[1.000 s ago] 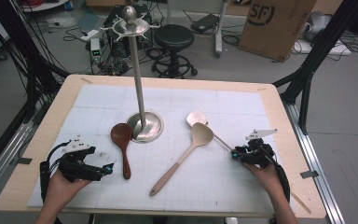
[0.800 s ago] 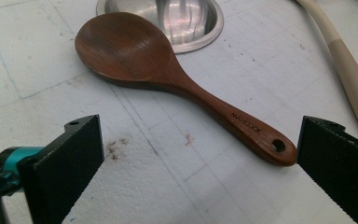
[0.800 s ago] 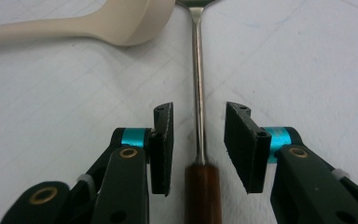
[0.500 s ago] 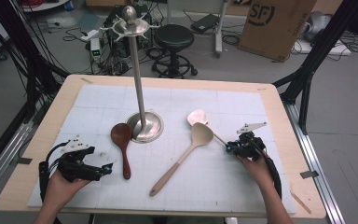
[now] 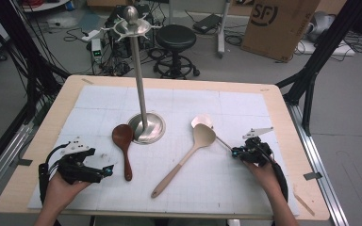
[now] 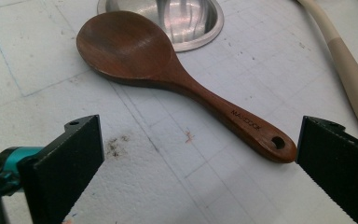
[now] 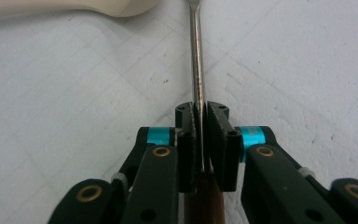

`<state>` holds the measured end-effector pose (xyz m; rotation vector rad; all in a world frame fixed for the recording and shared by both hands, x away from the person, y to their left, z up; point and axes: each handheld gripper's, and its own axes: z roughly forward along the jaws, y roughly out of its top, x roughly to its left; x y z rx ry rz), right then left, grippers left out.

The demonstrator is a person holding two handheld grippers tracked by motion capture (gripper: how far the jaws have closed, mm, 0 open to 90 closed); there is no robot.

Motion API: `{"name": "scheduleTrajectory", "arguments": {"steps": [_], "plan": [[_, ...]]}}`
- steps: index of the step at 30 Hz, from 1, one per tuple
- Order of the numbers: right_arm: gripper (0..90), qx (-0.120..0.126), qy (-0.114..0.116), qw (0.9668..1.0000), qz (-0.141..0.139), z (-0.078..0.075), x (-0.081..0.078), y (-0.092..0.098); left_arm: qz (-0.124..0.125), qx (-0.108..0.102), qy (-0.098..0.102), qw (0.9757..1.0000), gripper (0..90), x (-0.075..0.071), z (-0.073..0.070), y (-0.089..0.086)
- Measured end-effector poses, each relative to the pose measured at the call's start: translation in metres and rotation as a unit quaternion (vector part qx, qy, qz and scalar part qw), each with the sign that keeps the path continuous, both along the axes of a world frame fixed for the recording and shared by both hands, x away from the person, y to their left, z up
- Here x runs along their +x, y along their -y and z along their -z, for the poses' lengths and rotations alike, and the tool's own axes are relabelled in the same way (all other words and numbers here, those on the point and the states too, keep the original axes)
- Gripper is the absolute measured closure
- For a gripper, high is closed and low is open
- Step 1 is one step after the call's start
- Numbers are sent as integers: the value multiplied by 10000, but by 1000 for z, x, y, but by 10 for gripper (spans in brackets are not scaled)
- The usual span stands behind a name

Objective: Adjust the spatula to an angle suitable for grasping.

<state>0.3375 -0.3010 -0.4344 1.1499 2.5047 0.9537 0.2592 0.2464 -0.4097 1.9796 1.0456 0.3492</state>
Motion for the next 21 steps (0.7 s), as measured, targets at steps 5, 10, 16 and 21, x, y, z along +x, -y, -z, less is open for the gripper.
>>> {"name": "scheduleTrajectory", "arguments": {"steps": [5,10,16,21], "plan": [[748,-68,120,9999,1,-1,10,-13,7,-2,-8,10000,16,0,0,0],[747,-85,184,9998,44,1,18,-22,21,-5,-11,10000,16,1,0,0],[777,-141,210,9996,78,3,21,-25,31,-6,-19,10000,16,1,1,0],[828,-205,249,9995,3,3,21,-28,41,-5,-3,10000,17,0,0,1]]}}
